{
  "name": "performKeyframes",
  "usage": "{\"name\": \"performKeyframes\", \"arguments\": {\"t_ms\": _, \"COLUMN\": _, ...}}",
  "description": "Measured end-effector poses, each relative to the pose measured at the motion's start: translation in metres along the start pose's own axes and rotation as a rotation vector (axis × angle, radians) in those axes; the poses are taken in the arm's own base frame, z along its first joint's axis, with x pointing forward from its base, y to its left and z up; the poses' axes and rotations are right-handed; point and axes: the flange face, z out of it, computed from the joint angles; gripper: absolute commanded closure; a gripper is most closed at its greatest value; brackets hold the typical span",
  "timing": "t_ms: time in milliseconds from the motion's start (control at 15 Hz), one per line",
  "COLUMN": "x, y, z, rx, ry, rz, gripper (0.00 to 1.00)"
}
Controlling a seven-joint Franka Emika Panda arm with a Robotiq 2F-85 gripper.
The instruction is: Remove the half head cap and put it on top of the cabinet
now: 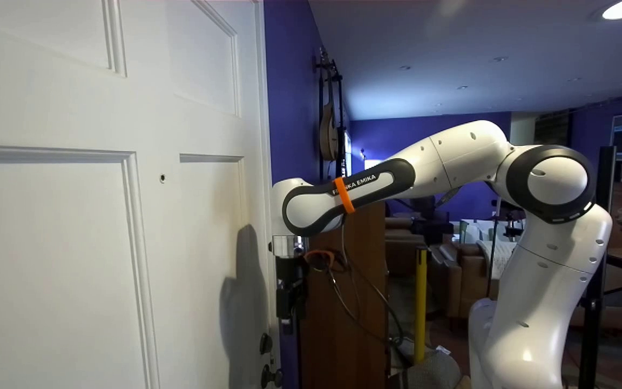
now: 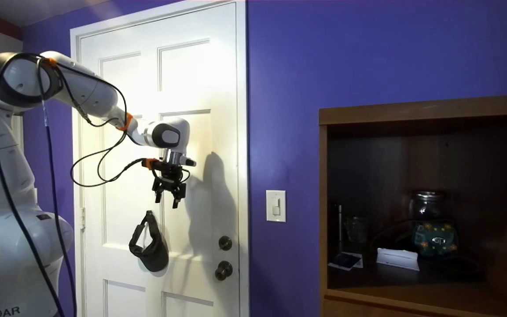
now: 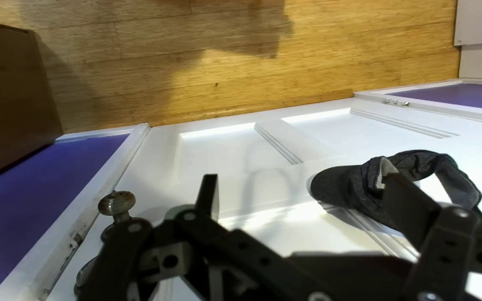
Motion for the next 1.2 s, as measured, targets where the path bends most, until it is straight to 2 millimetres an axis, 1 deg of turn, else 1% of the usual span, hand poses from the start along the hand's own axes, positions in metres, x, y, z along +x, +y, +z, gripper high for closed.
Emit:
{"name": "performKeyframes", "arguments": {"t_ms": 133, "x": 0.0, "y": -0.002, "z": 0.001, "rx": -0.002, "ry": -0.003, "rz": -0.004, "gripper": 0.0}}
{"name": "performKeyframes", "arguments": {"t_ms": 267, "x": 0.004, "y": -0.012, "z": 0.006, "rx": -0.002, "ry": -0.001, "rz": -0.041, "gripper": 0.0}}
{"name": "performKeyframes", "arguments": {"t_ms": 533, "x": 0.01, "y": -0.055, "z": 0.023, "rx": -0.007, "ry": 0.025, "rz": -0.192, "gripper": 0.0}}
{"name": "performKeyframes", "arguments": {"t_ms": 667, "x": 0.009, "y": -0.078, "z": 0.037, "rx": -0.022, "ry": 0.045, "rz": -0.299, "gripper": 0.0}}
{"name": "performKeyframes", "arguments": {"t_ms": 800, "x": 0.007, "y": -0.096, "z": 0.055, "rx": -0.039, "ry": 0.083, "rz": -0.402, "gripper": 0.0}}
{"name": "performKeyframes", "arguments": {"t_ms": 933, "x": 0.007, "y": -0.107, "z": 0.074, "rx": -0.058, "ry": 0.144, "rz": -0.496, "gripper": 0.0}}
{"name": "performKeyframes", "arguments": {"t_ms": 1067, "x": 0.006, "y": -0.114, "z": 0.09, "rx": -0.078, "ry": 0.237, "rz": -0.565, "gripper": 0.0}}
{"name": "performKeyframes", "arguments": {"t_ms": 1200, "x": 0.005, "y": -0.119, "z": 0.102, "rx": -0.073, "ry": 0.335, "rz": -0.608, "gripper": 0.0}}
